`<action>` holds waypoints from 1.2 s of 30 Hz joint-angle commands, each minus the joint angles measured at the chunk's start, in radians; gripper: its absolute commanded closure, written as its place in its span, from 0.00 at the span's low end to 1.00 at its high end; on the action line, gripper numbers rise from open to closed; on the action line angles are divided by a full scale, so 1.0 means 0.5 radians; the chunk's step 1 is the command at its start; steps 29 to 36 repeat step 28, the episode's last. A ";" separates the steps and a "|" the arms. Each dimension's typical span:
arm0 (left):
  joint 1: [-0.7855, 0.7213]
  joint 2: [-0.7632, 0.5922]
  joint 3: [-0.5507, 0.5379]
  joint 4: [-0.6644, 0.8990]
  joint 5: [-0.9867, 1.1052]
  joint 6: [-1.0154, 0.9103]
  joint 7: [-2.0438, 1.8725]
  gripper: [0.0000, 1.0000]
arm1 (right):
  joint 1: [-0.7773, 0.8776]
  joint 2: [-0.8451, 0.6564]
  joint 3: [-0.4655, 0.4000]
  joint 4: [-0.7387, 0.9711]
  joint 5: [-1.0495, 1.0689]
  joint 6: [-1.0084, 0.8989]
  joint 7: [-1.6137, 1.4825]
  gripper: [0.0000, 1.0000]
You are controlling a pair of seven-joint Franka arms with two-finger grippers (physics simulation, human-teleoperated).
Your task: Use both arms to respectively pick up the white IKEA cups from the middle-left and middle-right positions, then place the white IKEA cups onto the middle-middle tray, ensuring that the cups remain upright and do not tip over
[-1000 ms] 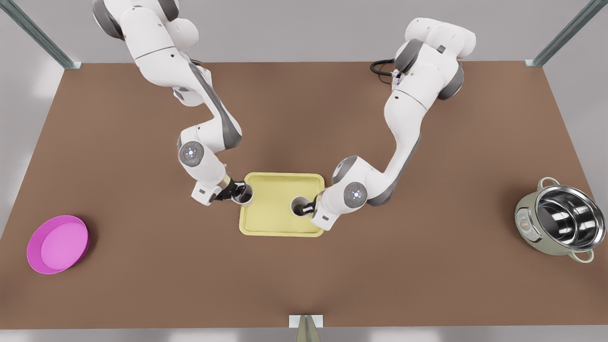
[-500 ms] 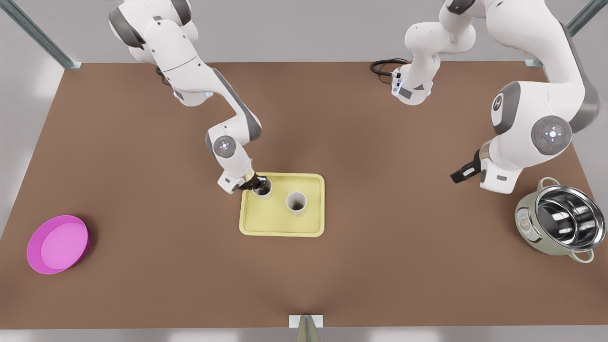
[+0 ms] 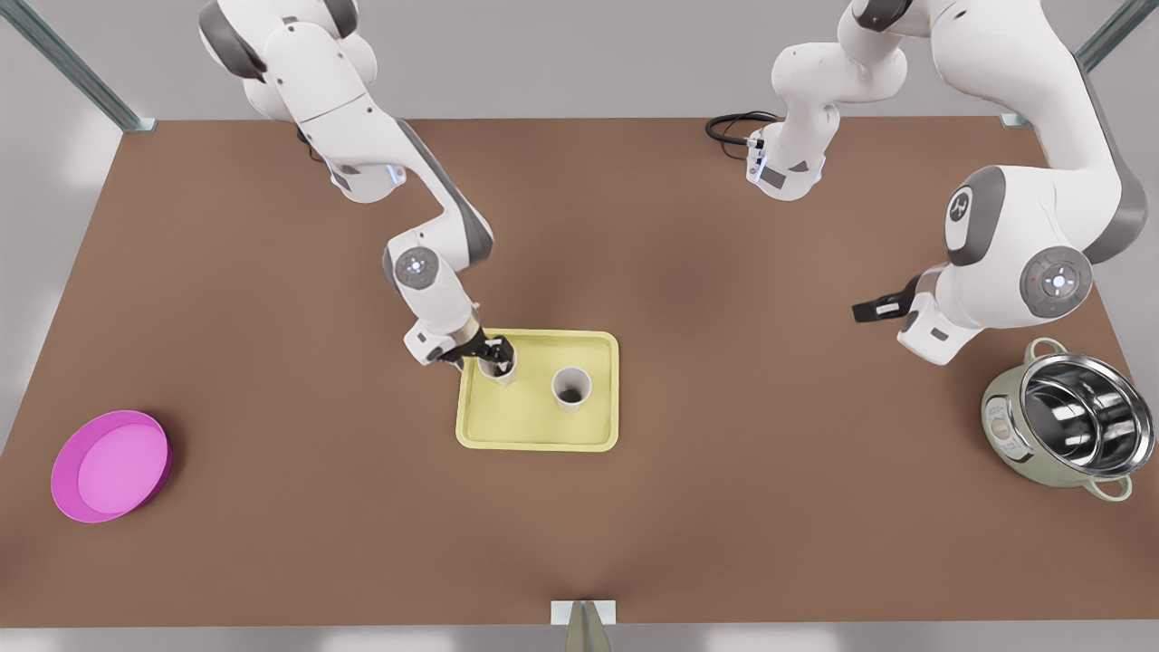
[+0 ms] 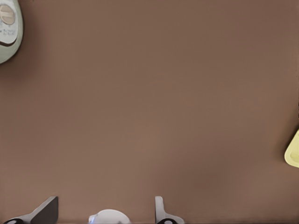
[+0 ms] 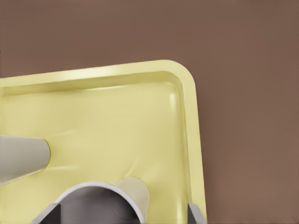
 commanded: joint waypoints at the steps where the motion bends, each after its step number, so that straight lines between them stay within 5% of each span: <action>1: 0.006 -0.003 0.000 0.002 -0.021 -0.032 0.483 0.00 | -0.012 -0.030 -0.001 0.006 -0.001 -0.090 0.185 0.00; 5: 0.034 -0.003 0.003 0.002 -0.045 -0.066 0.483 0.00 | -0.193 -0.125 0.002 0.104 -0.004 -0.409 -0.185 0.00; 12: 0.040 -0.003 0.006 0.005 -0.045 -0.100 0.483 0.00 | -1.024 0.028 -0.001 0.454 -0.001 -0.857 -1.397 0.00; 16: 0.037 -0.006 0.006 0.008 -0.045 -0.115 0.480 0.00 | -1.089 -0.432 -0.022 0.605 0.002 -1.532 -1.358 0.00; 20: 0.037 -0.006 0.003 0.008 -0.048 -0.143 0.480 0.00 | -1.089 -0.365 -0.022 1.383 -0.130 -2.243 -1.140 0.00; 22: 0.037 -0.006 0.003 0.008 -0.048 -0.143 0.480 0.00 | -1.092 -0.309 -0.019 1.491 -0.129 -2.480 -1.063 0.00; 26: 0.037 -0.003 0.003 0.005 -0.048 -0.146 0.477 0.00 | -1.215 -0.536 -0.004 1.163 -0.059 -2.422 -1.103 0.00; 36: 0.037 -0.006 0.003 0.002 -0.076 -0.180 0.474 0.00 | -1.236 -0.546 0.008 1.145 -0.059 -2.406 -1.106 0.00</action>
